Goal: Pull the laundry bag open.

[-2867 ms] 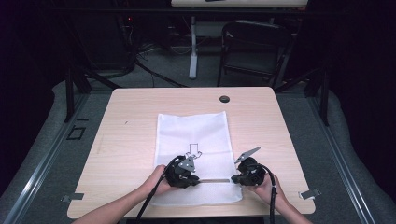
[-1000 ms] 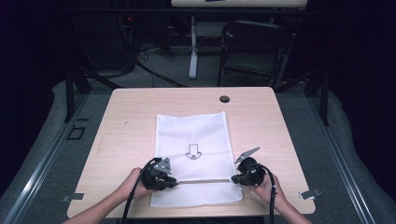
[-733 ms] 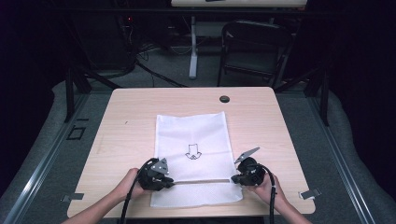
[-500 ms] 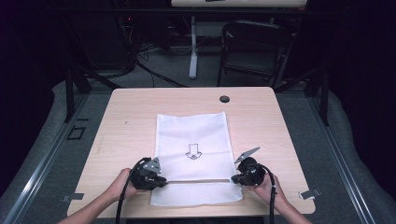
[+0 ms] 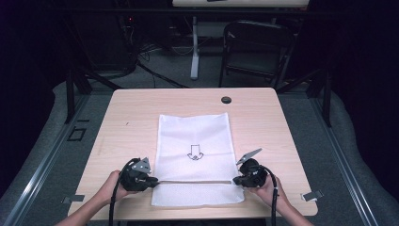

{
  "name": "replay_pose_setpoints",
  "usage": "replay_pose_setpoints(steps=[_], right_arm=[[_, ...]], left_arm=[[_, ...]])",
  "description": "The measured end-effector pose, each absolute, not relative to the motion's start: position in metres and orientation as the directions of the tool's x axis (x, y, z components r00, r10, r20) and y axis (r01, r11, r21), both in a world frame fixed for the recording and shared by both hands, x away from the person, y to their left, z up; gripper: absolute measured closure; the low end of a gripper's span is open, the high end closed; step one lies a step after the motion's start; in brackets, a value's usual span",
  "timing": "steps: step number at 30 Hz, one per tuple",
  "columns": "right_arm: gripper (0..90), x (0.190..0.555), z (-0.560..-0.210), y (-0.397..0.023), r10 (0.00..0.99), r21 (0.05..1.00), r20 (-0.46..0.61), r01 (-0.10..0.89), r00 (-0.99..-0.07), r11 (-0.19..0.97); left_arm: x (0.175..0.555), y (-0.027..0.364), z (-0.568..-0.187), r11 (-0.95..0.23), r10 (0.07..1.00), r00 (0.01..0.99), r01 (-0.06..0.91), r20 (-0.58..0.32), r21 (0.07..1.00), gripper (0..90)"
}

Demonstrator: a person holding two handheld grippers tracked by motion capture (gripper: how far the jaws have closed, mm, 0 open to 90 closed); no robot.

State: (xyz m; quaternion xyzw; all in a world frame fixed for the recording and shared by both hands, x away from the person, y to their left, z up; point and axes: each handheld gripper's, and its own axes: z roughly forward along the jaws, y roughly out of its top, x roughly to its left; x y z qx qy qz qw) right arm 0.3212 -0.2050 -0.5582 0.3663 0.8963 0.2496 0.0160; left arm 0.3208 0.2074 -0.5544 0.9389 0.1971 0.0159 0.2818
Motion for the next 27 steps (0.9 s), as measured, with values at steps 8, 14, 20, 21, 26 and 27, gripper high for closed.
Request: replay_pose_setpoints(steps=[8,14,20,21,26,27], right_arm=[[90.0,0.321,-0.559,-0.204,0.666,0.465,0.158,0.650,-0.729,0.601],[90.0,0.320,-0.558,-0.204,0.658,0.463,0.130,0.632,-0.742,0.621],[75.9,0.321,-0.557,-0.206,0.650,0.472,0.150,0.632,-0.745,0.615],[66.3,0.320,-0.556,-0.205,0.649,0.479,0.167,0.636,-0.743,0.605],[49.1,0.314,-0.544,-0.202,0.653,0.478,0.080,0.603,-0.753,0.638],[44.9,0.313,-0.542,-0.203,0.661,0.484,0.082,0.609,-0.746,0.628]], left_arm=[[0.318,0.210,-0.556,-0.743,0.404,0.910,0.387,-0.096,0.546,81.6],[0.317,0.216,-0.558,-0.713,0.433,0.893,0.421,-0.119,0.561,79.4],[0.317,0.225,-0.553,-0.673,0.465,0.871,0.464,-0.158,0.576,63.8],[0.317,0.226,-0.551,-0.667,0.484,0.862,0.474,-0.148,0.575,57.7],[0.315,0.228,-0.539,-0.627,0.553,0.821,0.522,-0.141,0.578,34.9],[0.313,0.228,-0.536,-0.621,0.575,0.810,0.526,-0.119,0.581,31.5]])
